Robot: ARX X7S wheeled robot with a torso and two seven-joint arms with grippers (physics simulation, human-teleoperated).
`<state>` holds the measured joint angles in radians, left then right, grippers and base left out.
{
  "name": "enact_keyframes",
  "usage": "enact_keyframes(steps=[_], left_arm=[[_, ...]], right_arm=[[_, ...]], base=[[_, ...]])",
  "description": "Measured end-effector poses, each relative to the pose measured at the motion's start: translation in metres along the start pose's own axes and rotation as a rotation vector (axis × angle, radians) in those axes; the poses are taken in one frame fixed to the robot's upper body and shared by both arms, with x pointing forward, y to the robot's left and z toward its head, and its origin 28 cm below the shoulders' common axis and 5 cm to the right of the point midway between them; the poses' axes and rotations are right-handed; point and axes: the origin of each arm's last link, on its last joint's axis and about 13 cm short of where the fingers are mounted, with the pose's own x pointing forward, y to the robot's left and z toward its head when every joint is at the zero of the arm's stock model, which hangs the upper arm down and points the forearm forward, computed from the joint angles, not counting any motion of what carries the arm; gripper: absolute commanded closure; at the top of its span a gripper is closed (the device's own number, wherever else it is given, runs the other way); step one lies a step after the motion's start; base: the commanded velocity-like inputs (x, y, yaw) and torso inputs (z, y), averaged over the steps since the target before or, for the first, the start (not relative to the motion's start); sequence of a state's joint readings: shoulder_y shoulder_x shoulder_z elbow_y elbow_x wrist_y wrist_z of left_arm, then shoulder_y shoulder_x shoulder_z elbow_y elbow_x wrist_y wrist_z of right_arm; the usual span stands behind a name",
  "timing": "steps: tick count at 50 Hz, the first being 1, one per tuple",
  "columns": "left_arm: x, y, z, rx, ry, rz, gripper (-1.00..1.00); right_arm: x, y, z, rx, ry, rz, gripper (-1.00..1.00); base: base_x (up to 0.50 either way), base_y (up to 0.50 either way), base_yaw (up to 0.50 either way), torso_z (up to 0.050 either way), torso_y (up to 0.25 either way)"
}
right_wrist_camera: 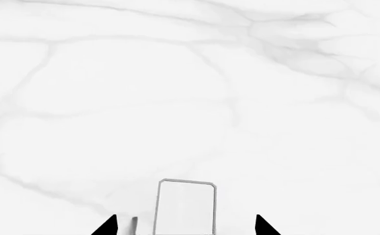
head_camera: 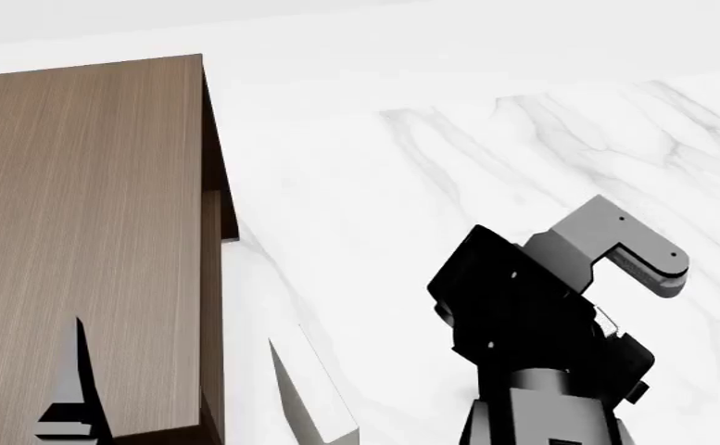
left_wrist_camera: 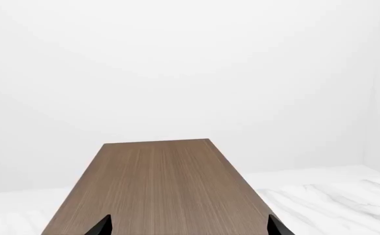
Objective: Pick up the book in the middle and place it on the cabinet shelf.
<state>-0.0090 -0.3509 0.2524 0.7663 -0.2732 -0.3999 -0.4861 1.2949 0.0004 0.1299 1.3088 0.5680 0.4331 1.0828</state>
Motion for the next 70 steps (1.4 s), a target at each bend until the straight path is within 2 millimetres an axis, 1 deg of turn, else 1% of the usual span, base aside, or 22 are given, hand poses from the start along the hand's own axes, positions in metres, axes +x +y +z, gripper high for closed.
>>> enact_keyframes(steps=[13, 14, 31, 37, 40, 46, 53, 57, 64, 70], left_arm=[[0.000, 0.000, 0.000, -0.002, 0.000, 0.000, -1.00], [0.000, 0.000, 0.001, -0.002, 0.000, 0.000, -1.00], [0.000, 0.000, 0.001, -0.004, 0.001, 0.000, -1.00], [-0.001, 0.000, 0.001, -0.003, 0.001, -0.001, -1.00], [-0.001, 0.000, 0.000, -0.003, 0.002, -0.002, -1.00], [-0.001, 0.000, 0.000, -0.002, 0.003, -0.004, -1.00], [0.000, 0.000, 0.000, -0.002, 0.003, -0.005, -1.00], [0.000, 0.000, 0.000, -0.003, 0.003, -0.005, -1.00], [0.000, 0.000, 0.000, -0.006, 0.004, -0.006, -1.00], [0.000, 0.000, 0.000, -0.008, 0.006, -0.007, -1.00]], right_arm=[[0.006, -0.003, -0.007, -0.017, 0.014, -0.005, -1.00], [0.006, -0.003, -0.008, -0.019, 0.014, -0.005, 1.00], [0.008, -0.003, -0.010, -0.014, 0.002, 0.001, 1.00], [0.008, -0.003, -0.008, 0.003, 0.003, 0.011, 1.00], [0.005, -0.001, -0.003, 0.028, -0.018, 0.033, 1.00], [-0.010, 0.008, 0.017, 0.140, -0.136, 0.139, 1.00], [-0.036, 0.019, 0.043, 0.289, -0.273, 0.289, 1.00], [-0.051, 0.023, 0.055, 0.378, -0.322, 0.378, 1.00], [-0.069, 0.025, 0.067, 0.550, -0.328, 0.561, 1.00], [-0.080, 0.023, 0.071, 0.651, -0.271, 0.741, 1.00]], base=[[0.00, 0.00, 0.00, 0.000, 0.000], [0.00, 0.00, 0.00, 0.000, 0.000], [0.00, 0.00, 0.00, 0.000, 0.000], [0.00, 0.00, 0.00, 0.000, 0.000], [0.00, 0.00, 0.00, 0.000, 0.000], [0.00, 0.00, 0.00, 0.000, 0.000], [0.00, 0.00, 0.00, 0.000, 0.000], [0.00, 0.00, 0.00, 0.000, 0.000], [0.00, 0.00, 0.00, 0.000, 0.000], [0.00, 0.00, 0.00, 0.000, 0.003]])
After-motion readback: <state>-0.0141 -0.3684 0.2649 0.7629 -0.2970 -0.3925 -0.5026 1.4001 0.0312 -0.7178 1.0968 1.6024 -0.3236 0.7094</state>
